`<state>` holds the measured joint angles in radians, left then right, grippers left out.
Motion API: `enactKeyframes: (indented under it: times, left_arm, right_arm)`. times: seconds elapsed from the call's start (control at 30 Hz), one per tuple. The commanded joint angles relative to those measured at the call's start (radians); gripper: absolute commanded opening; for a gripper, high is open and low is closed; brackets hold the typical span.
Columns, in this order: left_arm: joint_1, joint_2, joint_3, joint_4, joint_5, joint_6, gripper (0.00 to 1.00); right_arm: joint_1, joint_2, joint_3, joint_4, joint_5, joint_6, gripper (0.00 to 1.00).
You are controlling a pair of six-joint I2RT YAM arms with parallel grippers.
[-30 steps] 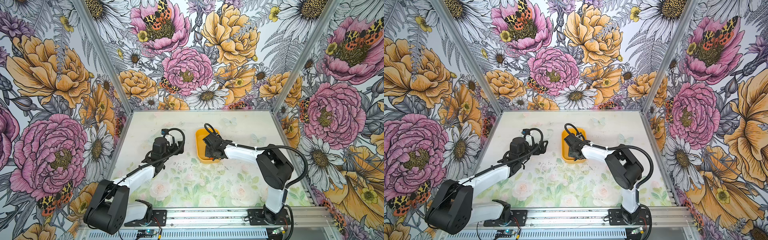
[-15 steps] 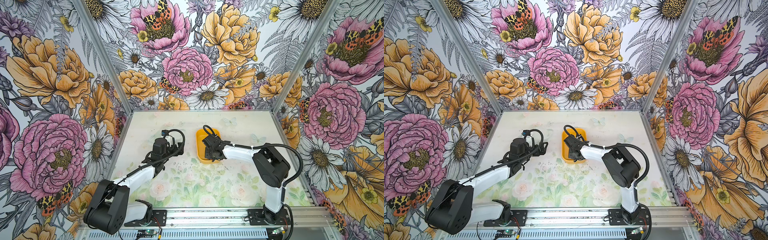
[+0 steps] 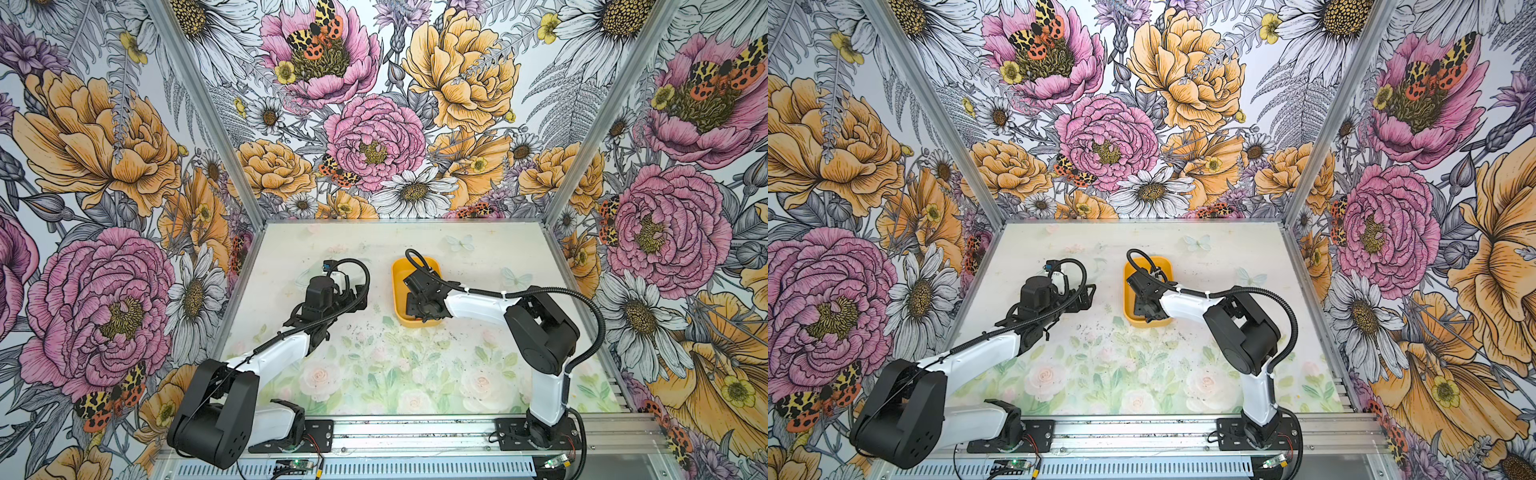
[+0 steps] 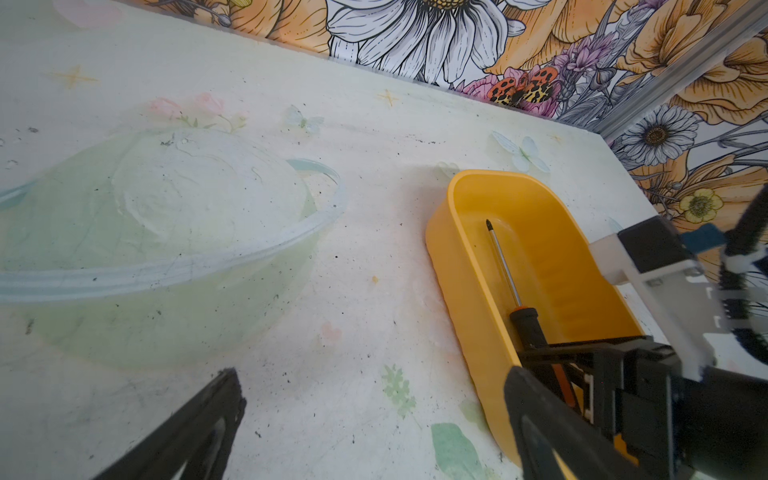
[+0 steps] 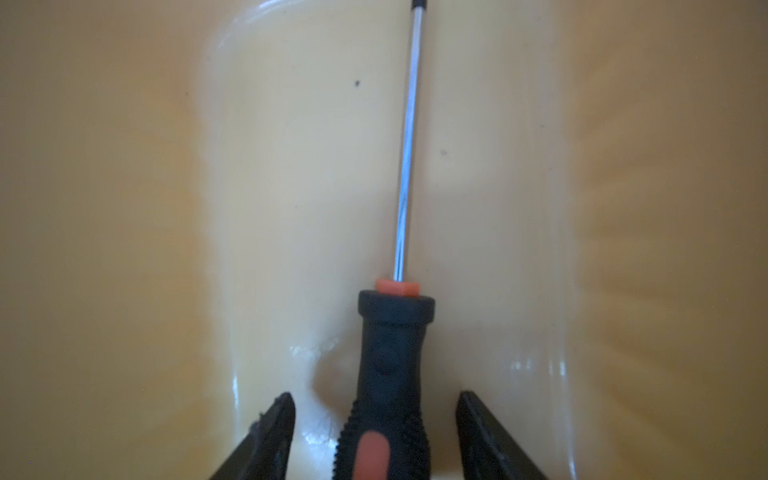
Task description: Put the screwdriver in the bin
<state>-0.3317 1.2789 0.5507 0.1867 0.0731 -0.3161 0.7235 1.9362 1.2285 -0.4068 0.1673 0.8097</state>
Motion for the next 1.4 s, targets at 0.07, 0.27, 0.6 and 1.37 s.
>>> enactKeyframes:
  times: [0.07,0.27,0.6,1.37]
  left_arm:
    - [0.002,-0.013,-0.012,0.000,0.007,-0.010,0.99]
    - [0.002,-0.015,-0.014,0.000,0.005,-0.010,0.99]
    - [0.001,-0.014,-0.011,-0.001,0.009,-0.010,0.99]
    - [-0.001,-0.025,0.005,-0.019,0.002,0.013,0.99]
  right_arm:
    - [0.002,-0.010,0.029,-0.039,0.003,-0.022,0.75]
    - [0.001,-0.065,0.059,-0.099,0.016,-0.060,0.81]
    - [0.001,-0.163,0.089,-0.169,0.007,-0.129,0.83]
    - [-0.136,-0.572,-0.139,-0.139,0.111,-0.589,0.83]
